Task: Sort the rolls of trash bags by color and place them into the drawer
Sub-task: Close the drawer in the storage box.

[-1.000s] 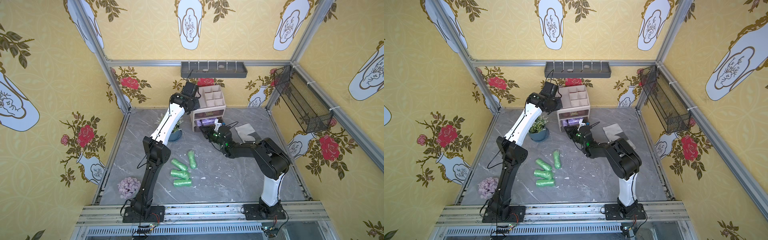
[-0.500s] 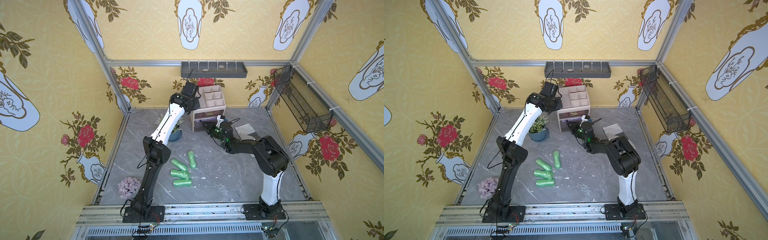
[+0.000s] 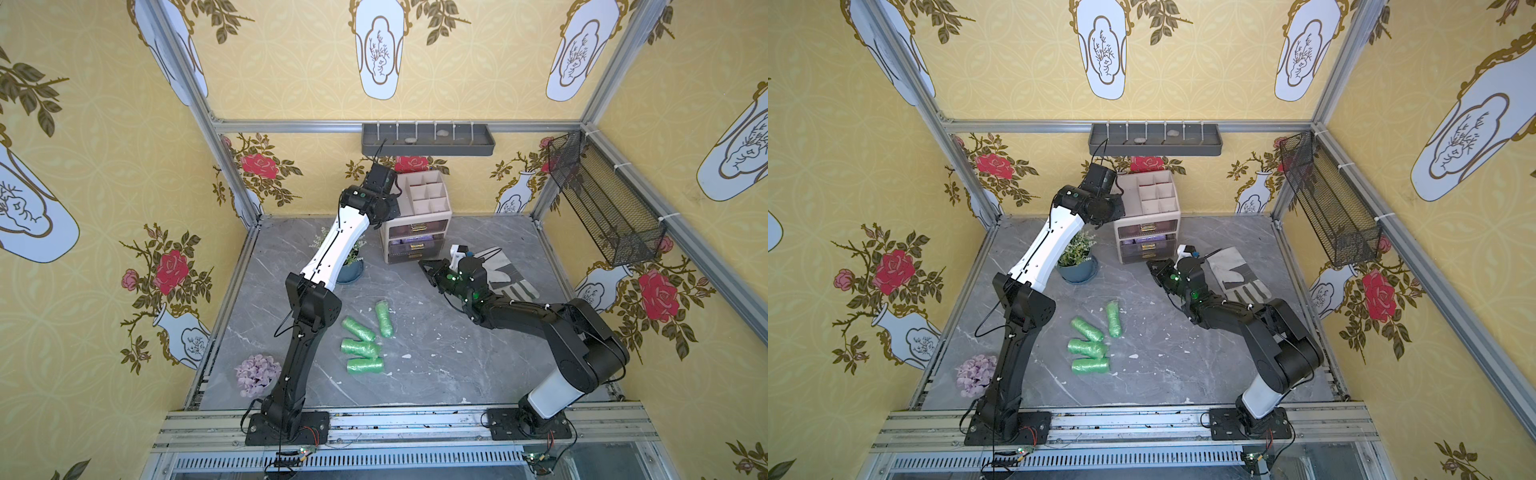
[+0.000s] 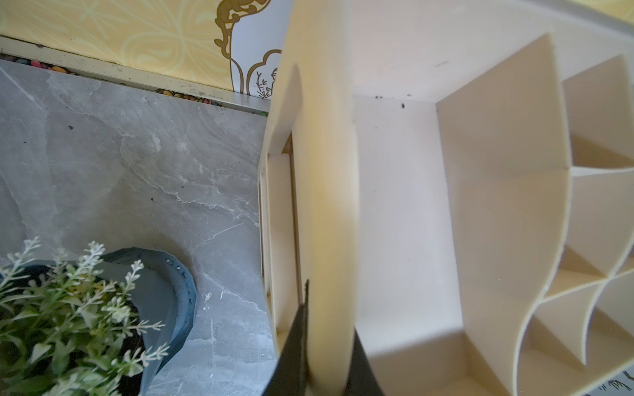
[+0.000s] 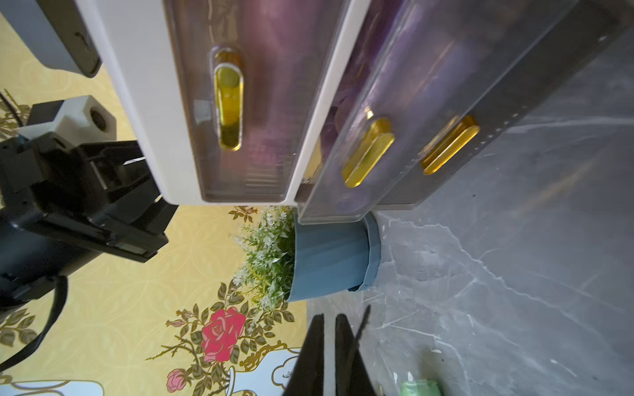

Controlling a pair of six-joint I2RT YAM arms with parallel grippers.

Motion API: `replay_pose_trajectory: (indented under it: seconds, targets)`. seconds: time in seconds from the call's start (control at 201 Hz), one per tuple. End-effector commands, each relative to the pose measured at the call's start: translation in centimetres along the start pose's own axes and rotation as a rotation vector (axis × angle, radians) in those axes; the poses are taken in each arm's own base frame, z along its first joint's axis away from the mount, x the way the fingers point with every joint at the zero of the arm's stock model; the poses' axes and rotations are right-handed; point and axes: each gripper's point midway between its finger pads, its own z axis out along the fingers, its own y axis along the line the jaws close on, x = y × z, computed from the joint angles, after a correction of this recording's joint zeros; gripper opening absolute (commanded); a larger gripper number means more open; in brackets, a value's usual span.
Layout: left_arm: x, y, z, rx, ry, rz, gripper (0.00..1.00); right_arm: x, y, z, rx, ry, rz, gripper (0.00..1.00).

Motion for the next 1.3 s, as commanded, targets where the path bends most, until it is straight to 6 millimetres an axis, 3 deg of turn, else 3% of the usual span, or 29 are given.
replay_pose_trajectory:
  seconds: [0.0, 0.423, 0.702, 1.11, 1.3]
  targets:
    - [5.0, 0.7, 1.1, -0.008, 0.212, -0.018, 0.00, -1.1, -0.6, 0.5, 0.009, -0.014, -0.005, 0.11]
    - [5.1, 0.6, 1.4, -0.004, 0.215, -0.017, 0.00, -4.2, -1.1, 4.9, 0.005, -0.020, 0.009, 0.11]
    - [5.3, 0.6, 1.5, -0.005, 0.222, -0.016, 0.00, -5.9, -0.8, 6.6, -0.019, -0.057, 0.014, 0.11]
    - [5.4, 0.6, 1.6, -0.001, 0.227, -0.016, 0.00, -7.5, 0.3, 7.7, -0.062, -0.093, 0.014, 0.15]
    - [5.2, 0.6, 0.9, -0.003, 0.225, -0.010, 0.00, -6.5, 1.7, 5.2, -0.096, -0.078, -0.001, 0.23]
